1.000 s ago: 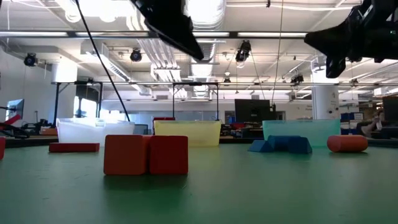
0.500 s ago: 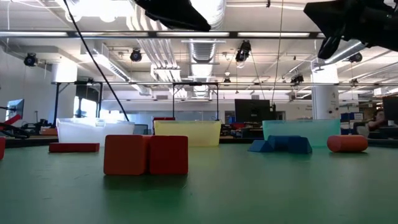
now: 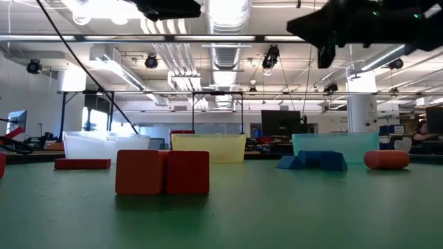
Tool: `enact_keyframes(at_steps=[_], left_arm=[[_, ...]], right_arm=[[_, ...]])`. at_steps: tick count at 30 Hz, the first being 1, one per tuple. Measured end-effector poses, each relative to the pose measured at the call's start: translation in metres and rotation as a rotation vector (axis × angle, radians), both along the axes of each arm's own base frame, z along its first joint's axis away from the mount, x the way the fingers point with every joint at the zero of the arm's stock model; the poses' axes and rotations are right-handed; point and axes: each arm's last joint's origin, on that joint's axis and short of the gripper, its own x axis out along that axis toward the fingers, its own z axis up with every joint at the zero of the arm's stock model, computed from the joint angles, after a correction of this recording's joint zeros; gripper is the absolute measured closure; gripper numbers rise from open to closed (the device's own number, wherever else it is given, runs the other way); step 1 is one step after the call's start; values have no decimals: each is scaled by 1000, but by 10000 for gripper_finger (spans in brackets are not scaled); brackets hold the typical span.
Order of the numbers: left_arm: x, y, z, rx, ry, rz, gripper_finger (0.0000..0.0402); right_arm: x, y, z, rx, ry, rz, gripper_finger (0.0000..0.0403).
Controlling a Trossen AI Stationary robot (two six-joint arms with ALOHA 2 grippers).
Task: Sort & place blocks by color
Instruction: Put the blue block into the blue bin
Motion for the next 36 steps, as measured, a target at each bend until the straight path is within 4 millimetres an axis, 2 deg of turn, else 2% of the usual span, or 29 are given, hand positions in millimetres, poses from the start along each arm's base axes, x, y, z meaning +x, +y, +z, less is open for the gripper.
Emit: enact_keyframes(at_steps=[7,15,22,29,32,36], left_arm=[[-19,4,2,-48,-43,9,237],[-23,4,3,-72,-53,4,237],[-18,3,1,-69,-45,2,237],[-18,3,0,-61,-38,1,237],[-18,3,0,-60,-39,0,237],[-18,3,1,-58,-39,2,237]], right_arm=[[41,3,3,6,231,13,374],[70,4,-4,-23,588,22,374],[73,5,-22,-129,952,99,374],[76,5,-43,-206,1138,153,370],[80,5,-51,-207,1170,158,350],[87,5,-61,-240,1211,178,293]])
